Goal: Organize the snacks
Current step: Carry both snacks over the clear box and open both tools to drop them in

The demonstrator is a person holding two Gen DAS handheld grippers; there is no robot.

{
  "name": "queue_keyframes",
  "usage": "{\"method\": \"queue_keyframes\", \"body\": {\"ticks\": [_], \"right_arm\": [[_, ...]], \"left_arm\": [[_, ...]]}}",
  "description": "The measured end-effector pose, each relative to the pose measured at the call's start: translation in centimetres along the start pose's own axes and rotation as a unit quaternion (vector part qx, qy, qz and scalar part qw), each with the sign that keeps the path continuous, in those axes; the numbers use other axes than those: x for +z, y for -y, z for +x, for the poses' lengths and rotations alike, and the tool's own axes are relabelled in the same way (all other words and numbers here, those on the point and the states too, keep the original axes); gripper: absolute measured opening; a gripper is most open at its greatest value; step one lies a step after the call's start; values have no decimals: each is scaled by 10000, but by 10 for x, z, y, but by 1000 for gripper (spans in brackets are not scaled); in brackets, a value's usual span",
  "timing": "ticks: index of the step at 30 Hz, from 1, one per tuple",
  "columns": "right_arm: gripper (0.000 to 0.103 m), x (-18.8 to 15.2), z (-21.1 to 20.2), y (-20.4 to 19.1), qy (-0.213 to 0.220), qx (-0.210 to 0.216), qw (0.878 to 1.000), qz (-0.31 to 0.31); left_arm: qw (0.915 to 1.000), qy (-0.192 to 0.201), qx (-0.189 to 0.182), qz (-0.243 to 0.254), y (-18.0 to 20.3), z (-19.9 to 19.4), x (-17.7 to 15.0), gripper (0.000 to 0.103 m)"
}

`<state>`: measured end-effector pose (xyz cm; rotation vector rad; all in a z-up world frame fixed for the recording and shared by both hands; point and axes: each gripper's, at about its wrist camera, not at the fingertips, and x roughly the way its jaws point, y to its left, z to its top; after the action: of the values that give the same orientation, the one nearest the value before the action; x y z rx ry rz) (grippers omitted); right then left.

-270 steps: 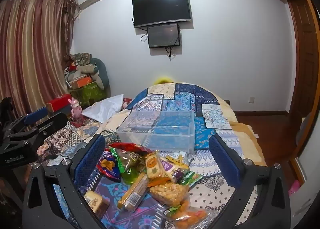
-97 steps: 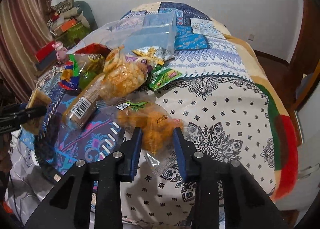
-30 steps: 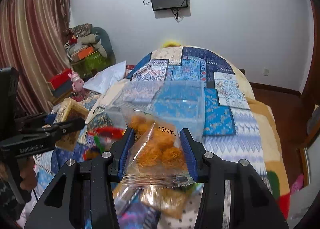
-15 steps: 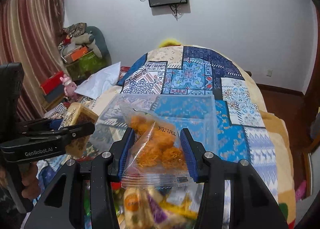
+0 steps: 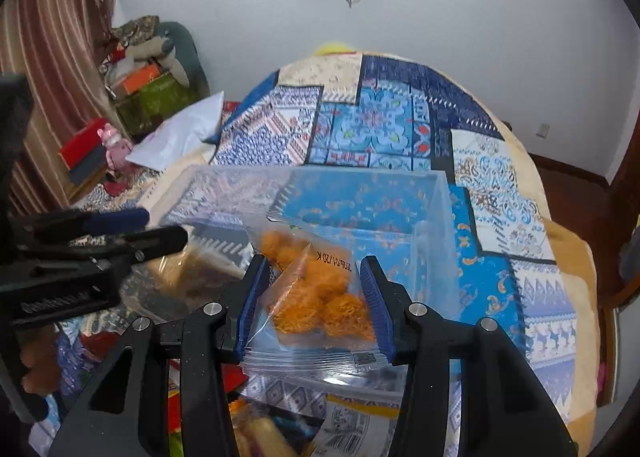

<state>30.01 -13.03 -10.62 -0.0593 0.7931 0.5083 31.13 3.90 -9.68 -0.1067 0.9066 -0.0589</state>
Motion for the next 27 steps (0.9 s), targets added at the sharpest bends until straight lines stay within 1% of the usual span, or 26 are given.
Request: {"method": "queue_keyframes", "body": {"ticks": [2,4,6,7,11,13,21,25,27], "right_arm": [[44,-2,4,1,-65,-1,10000,-28],[44,-3,7,1,-120,-5,9999,-28],[47,-4,8,1,-196,-13,9998,-36],[47,-5,8,1,-226,-13,9997,-34],[47,-4,1,-1,-166,-51,9998,-75],[47,-3,-7,-4,-63,-145,9998,-124],[49,-5,-54,-11,255,-166,9994,-167],[52,-13,-81,-9,410,-194,9989,-68],[52,-18,-92,-8,444,-203,9988,-8]], "left_arm": [[10000,5,19,21,2,1,4,55],[9999,91,87,74,5,-1,4,55],[9997,162,134,148,8,-4,4,56],[9995,170,145,203,10,-6,2,56],[9995,175,116,226,12,-14,-2,56],[9995,197,132,218,11,-19,-4,56],[9992,334,159,163,3,-58,-24,58],[9986,446,192,186,1,-84,-39,69],[9983,490,227,237,0,-97,-49,71]]}}
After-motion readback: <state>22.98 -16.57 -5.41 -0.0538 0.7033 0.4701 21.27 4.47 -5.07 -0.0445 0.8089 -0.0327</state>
